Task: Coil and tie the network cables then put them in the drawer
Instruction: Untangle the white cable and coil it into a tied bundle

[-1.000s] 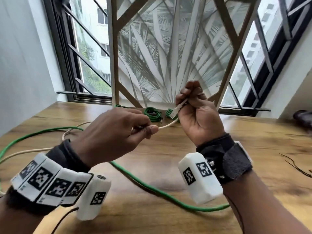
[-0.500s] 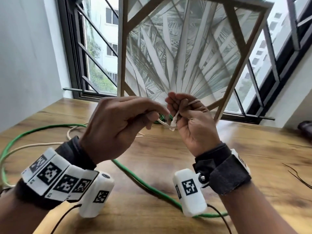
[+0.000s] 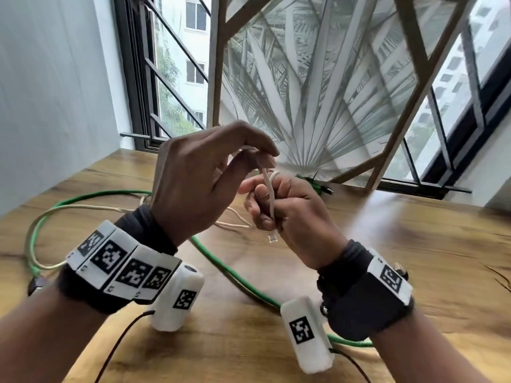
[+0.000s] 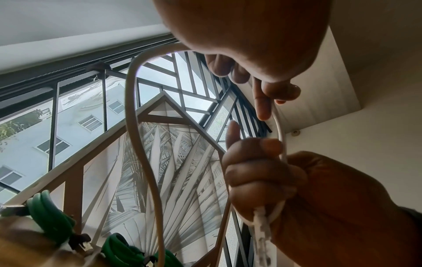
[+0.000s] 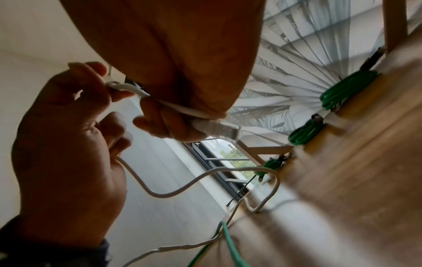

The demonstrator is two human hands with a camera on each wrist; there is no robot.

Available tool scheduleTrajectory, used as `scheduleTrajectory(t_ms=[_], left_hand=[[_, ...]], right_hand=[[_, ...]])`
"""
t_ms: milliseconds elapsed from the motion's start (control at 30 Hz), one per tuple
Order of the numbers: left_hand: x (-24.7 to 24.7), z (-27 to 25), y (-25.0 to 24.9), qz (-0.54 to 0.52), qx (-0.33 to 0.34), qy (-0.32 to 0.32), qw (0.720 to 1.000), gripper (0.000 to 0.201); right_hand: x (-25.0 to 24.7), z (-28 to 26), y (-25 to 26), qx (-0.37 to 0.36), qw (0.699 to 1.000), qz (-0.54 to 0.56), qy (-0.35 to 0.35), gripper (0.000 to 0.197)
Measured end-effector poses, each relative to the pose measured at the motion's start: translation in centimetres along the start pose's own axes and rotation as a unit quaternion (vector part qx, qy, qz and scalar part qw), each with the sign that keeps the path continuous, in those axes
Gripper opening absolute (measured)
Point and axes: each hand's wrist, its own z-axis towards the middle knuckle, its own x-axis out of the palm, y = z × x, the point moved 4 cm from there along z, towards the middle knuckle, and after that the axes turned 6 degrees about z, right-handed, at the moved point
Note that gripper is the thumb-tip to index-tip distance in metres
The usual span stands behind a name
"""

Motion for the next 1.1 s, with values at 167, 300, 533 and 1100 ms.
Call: scheduleTrajectory(t_ms=[167, 300, 533, 1100], left_hand=[[-0.4, 0.1, 0.3, 0.016, -0.045, -0.045, 0.998, 0.004], [-0.7, 0.4, 0.5, 0.011, -0.058, -0.069, 0.996, 0.01], [-0.7, 0.3, 0.5, 0.019, -0.054, -0.063, 0.996, 0.003], [3.7, -1.5, 2.7, -0.111, -0.157, 0.283, 0.94, 0.032]], right_hand=[[1.1, -0.7, 0.7, 0.046, 0.993, 0.099, 0.049, 0.06], [1.5, -0.9, 1.2, 0.09, 0.987, 0.095, 0.097, 0.078], [2.0, -1.5, 1.6, 0.138, 0.972, 0.11, 0.158, 0.067], [2.2, -1.6, 5.0, -0.004, 0.873, 0.463, 0.153, 0.033]])
